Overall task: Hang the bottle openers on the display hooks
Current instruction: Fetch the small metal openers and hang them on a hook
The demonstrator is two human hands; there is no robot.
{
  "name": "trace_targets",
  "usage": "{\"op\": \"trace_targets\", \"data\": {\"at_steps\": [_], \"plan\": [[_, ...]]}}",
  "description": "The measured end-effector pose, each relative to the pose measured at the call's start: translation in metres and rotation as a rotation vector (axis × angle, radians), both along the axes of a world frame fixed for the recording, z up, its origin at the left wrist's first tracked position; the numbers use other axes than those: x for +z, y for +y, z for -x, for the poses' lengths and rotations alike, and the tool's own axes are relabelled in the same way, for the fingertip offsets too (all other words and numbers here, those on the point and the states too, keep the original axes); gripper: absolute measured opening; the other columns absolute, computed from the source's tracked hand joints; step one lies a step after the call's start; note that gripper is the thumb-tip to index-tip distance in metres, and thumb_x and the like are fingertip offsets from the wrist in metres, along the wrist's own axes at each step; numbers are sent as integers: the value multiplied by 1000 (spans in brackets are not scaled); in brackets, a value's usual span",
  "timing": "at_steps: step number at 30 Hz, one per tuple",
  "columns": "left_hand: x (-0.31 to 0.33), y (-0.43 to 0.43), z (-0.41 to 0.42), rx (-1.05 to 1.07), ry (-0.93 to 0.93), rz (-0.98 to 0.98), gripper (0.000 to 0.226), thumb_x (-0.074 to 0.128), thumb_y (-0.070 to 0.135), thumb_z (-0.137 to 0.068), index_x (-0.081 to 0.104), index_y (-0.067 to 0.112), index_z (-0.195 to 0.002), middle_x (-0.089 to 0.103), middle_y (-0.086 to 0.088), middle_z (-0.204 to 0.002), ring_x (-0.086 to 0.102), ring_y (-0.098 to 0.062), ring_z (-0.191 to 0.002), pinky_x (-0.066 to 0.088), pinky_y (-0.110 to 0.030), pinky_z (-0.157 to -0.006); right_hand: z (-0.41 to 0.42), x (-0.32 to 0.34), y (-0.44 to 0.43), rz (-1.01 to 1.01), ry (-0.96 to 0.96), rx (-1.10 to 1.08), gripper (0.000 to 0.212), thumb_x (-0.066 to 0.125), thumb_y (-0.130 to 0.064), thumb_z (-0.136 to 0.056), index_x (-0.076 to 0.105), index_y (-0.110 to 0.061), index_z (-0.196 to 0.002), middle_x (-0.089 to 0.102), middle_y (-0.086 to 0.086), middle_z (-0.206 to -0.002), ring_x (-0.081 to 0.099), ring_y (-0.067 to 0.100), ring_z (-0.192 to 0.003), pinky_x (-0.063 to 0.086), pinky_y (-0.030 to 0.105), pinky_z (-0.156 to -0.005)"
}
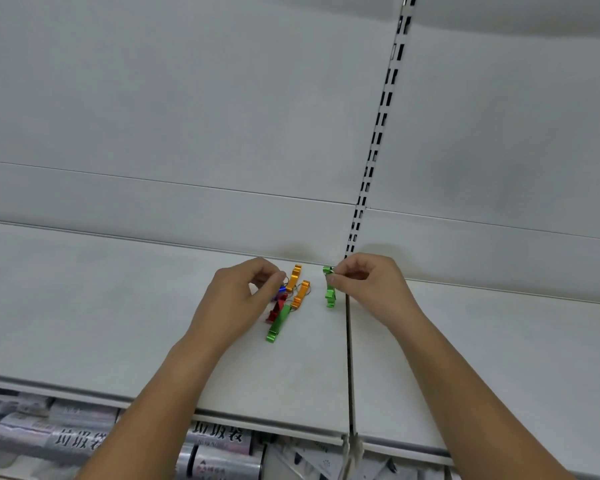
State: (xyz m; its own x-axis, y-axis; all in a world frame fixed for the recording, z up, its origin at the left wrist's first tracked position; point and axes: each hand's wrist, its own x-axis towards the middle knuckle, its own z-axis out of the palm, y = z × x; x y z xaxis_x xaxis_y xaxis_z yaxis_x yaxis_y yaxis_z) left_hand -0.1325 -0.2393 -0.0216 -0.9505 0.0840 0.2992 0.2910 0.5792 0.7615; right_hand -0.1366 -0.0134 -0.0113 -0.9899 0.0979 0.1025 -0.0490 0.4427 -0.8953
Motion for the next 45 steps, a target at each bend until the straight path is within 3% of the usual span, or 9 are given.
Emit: {"op": "trace_targets", "data": {"at_steps": [9, 12, 16, 18, 21, 28, 33, 39, 45], "plan": [[9, -5, -2, -34, -84, -225, 15, 63, 25, -94, 71, 22, -82, 76, 19, -94, 68, 2, -94, 54, -24, -82, -6, 12, -8, 278, 4, 105, 11, 74, -7, -84, 66, -2, -79, 77, -3, -101, 72, 8, -93, 50, 21, -83], [15, -4, -4, -83, -128, -334, 18, 59, 17, -96, 62, 11, -80, 78, 12, -90, 72, -1, -90, 51, -19, -76, -9, 16, -9, 337, 33, 141, 11, 65, -2, -88, 61, 8, -86, 78, 5, -99, 72, 18, -95, 54, 31, -91], [18, -6, -1, -111, -149, -398, 18, 60, 19, -97, 67, 9, -83, 77, 5, -82, 72, -6, -79, 50, -16, -68, -11, 19, -12, 464, 76, 180, 13, 66, -1, -89, 67, -4, -76, 74, 13, -83, 70, 27, -80, 57, 38, -84], [17, -7, 0, -111, -160, -404, 18, 63, 22, -95, 71, 12, -83, 76, 5, -80, 70, -7, -76, 52, -16, -64, -10, 18, -15, 487, 104, 167, 7, 74, -8, -85, 71, -4, -79, 73, 13, -81, 70, 26, -77, 57, 36, -82], [14, -8, 1, -94, -187, -416, 19, 66, 30, -90, 75, 16, -83, 76, 6, -80, 70, -7, -74, 55, -18, -63, -10, 16, -18, 533, 109, 138, 27, 80, -24, -70, 77, -4, -87, 75, 18, -88, 72, 30, -82, 60, 41, -85], [13, -15, 1, -111, -196, -437, 17, 62, 21, -96, 78, 19, -94, 78, 8, -92, 72, -11, -86, 57, -21, -66, -7, 11, -25, 505, 142, 117, 18, 70, 8, -83, 73, -5, -93, 78, 10, -91, 73, 26, -83, 60, 35, -78], [10, -19, 1, -130, -212, -448, 12, 69, 14, -90, 79, 21, -94, 78, 8, -97, 73, -16, -94, 59, -30, -78, -9, 15, -29, 449, 160, 110, 17, 70, 6, -85, 70, -8, -94, 76, 11, -91, 69, 18, -78, 56, 29, -67], [13, -21, -2, -121, -192, -521, 14, 79, 9, -80, 74, 15, -91, 79, -1, -86, 75, -15, -87, 58, -28, -80, -13, 17, -33, 469, 153, 94, 11, 70, 0, -86, 70, -6, -96, 76, 19, -97, 71, 44, -93, 58, 46, -81], [20, -32, -10, -123, -187, -595, 14, 79, 5, -79, 74, 12, -90, 79, -6, -84, 76, -20, -86, 59, -31, -83, -20, 30, -46, 433, 169, 135, 9, 68, 3, -87, 67, 0, -96, 79, 10, -89, 76, 28, -76, 58, 29, -66]]}}
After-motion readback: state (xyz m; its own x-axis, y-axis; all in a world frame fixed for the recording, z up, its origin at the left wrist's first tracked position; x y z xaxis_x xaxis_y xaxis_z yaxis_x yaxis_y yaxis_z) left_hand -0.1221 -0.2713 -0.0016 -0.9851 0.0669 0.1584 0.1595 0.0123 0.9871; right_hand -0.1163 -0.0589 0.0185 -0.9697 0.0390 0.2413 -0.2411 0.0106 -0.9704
